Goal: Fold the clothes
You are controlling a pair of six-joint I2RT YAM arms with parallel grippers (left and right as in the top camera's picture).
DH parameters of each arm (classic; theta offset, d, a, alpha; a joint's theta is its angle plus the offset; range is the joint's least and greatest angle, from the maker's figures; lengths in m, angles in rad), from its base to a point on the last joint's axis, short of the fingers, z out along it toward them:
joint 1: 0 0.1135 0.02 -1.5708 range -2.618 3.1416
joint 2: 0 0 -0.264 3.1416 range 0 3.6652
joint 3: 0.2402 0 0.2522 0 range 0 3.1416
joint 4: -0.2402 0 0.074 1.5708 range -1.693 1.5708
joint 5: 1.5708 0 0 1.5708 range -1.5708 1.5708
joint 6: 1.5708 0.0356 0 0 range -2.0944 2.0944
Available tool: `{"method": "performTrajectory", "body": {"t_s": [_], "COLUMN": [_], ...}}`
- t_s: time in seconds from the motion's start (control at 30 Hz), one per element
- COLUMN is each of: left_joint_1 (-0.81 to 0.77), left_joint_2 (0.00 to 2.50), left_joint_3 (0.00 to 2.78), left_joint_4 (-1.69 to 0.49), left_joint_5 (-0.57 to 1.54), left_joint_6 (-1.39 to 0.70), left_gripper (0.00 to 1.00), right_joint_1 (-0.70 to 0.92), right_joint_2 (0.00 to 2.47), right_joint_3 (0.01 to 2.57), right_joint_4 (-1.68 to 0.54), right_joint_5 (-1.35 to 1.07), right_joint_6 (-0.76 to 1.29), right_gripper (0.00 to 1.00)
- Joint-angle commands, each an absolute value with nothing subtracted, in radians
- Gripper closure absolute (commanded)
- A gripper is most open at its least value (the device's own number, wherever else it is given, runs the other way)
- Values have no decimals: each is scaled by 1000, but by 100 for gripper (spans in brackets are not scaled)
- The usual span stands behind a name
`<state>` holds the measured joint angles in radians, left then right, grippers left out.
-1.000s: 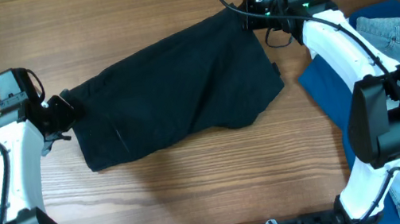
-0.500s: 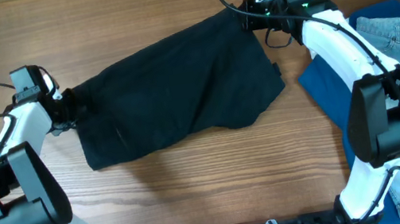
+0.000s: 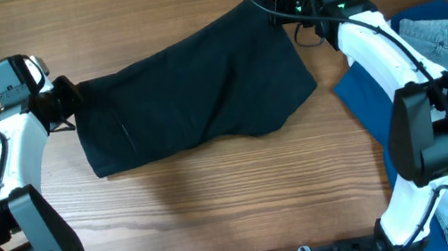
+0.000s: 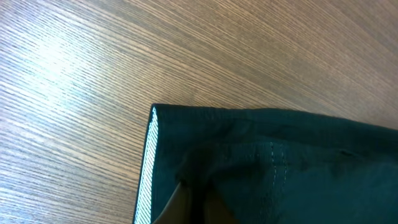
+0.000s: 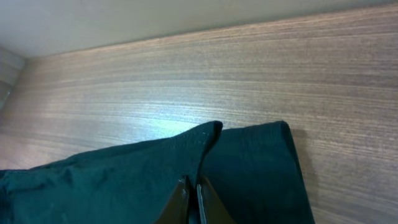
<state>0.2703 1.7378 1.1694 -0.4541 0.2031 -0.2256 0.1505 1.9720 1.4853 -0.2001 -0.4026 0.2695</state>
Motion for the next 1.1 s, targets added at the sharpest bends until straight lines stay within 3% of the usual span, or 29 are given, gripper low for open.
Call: {"method": "performTrajectory", "body": {"t_s": [0.0,0.03,0.07,0.1,0.17,0.23,0.33,0.47,0.57,0.7,0.73,0.77,0.83,0.87,1.03,1.07], "left_joint_1": [273,273,273,274,273,273,265,206,181,181,181,181,181,183,239,251], "left_joint_2": [1739,1742,1742,1741,1732,1709,1676,1686,1699,1730,1741,1748,1758,1757,1751,1749], "left_joint_3": [1187,1187,1187,1187,1187,1187,1187,1138,1053,928,910,903,900,904,1007,1041], "left_joint_4": [-444,-445,-450,-461,-496,-567,-685,-779,-759,-648,-622,-607,-586,-587,-648,-674], "left_joint_5": [147,122,107,88,80,129,256,191,121,88,88,88,55,-1,-55,-54], "left_joint_6": [-216,-216,-216,-216,-216,-216,-216,-167,-167,-168,-168,-167,-167,-168,-187,-187], "left_gripper": [65,50,30,27,28,35,45,46,40,34,36,41,75,91,96,96], "right_joint_1": [149,147,142,138,126,113,113,127,126,125,125,125,124,121,120,120], "right_joint_2": [2016,2016,2014,2012,2006,1996,1989,2010,2037,2071,2073,2073,2073,2069,2014,2003], "right_joint_3": [1484,1485,1485,1485,1485,1485,1485,1478,1477,1431,1403,1383,1368,1368,1368,1368], "right_joint_4": [-195,-199,-211,-233,-320,-439,-663,-901,-1004,-1002,-975,-952,-943,-960,-1148,-1179], "right_joint_5": [-393,-392,-394,-393,-397,-420,-471,-226,-77,-260,-264,-264,-233,-192,28,30], "right_joint_6": [314,309,309,307,289,247,155,143,192,91,97,103,105,114,213,212], "right_gripper": [46,34,34,34,33,36,51,37,33,29,29,38,82,96,96,91]}}
